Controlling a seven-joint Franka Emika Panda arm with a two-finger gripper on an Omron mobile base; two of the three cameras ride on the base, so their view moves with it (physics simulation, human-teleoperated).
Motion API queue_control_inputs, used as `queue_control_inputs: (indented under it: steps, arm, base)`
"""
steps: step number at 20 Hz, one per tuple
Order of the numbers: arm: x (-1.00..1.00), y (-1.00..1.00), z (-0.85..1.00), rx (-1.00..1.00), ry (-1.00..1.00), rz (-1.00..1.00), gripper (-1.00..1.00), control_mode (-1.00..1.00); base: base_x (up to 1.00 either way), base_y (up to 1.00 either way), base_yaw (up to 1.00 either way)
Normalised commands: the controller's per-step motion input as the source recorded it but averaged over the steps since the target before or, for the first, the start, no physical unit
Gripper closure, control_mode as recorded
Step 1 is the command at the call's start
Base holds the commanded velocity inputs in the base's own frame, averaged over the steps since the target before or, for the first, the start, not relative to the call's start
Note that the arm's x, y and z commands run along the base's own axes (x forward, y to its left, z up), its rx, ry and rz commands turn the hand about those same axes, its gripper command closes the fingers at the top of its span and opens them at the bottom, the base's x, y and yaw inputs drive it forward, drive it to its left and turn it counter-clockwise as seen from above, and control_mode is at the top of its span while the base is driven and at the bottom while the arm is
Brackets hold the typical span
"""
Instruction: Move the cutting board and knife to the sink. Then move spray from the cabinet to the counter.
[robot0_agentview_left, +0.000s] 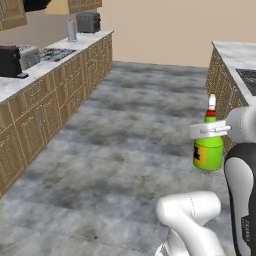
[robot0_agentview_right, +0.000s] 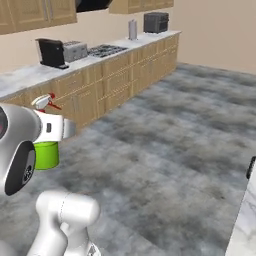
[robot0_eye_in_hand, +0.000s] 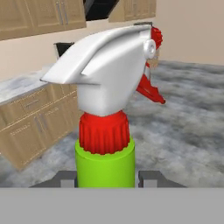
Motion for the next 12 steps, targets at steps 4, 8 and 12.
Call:
queue_control_inputs:
  steps: [4,8,12]
  arm:
    - [0.0,0.0,0.0,0.0,0.0,0.0,1.0,1.0]
    - [0.0,0.0,0.0,0.0,0.0,0.0,1.0,1.0]
    - [0.0,0.0,0.0,0.0,0.0,0.0,1.0,1.0]
  base:
    - [0.61,0.15,-0.42]
    - [0.69,0.13,-0.34]
    - [0.73,0.12,-0.3]
